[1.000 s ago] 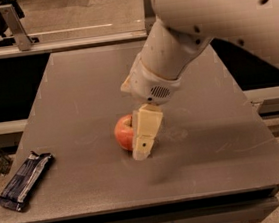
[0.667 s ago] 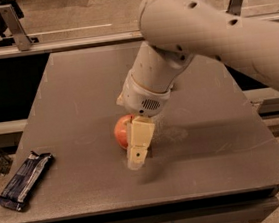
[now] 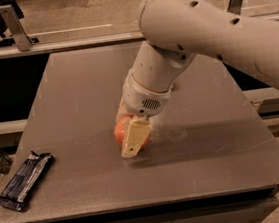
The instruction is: Move apple near rxbar blueberry
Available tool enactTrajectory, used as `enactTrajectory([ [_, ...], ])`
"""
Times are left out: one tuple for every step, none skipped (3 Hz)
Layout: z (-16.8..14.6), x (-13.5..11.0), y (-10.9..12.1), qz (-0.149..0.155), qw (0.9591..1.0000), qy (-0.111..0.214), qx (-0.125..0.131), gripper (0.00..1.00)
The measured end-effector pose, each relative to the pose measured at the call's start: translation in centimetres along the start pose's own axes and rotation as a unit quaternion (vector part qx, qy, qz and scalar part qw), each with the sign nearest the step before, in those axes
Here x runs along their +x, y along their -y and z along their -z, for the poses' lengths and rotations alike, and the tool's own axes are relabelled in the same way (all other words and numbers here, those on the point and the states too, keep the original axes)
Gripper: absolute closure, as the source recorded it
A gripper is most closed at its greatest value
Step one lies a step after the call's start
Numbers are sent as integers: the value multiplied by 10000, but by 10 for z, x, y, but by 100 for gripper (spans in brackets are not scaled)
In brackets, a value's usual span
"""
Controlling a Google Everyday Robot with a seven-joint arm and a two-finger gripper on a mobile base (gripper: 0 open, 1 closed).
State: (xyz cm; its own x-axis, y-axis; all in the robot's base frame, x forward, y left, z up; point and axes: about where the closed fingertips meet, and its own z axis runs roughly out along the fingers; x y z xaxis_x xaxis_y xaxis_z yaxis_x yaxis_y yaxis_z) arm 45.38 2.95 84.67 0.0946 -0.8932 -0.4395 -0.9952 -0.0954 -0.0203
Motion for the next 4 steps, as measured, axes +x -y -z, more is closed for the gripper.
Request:
enactTrajectory([
  [4, -11, 1, 113, 9995, 283, 34, 65],
  [5, -59, 8, 618, 9954, 732, -97, 88],
  [-12, -114, 24, 1045, 9886, 997, -421, 100],
  [-52, -154, 34, 1358, 9827, 933, -844, 82],
])
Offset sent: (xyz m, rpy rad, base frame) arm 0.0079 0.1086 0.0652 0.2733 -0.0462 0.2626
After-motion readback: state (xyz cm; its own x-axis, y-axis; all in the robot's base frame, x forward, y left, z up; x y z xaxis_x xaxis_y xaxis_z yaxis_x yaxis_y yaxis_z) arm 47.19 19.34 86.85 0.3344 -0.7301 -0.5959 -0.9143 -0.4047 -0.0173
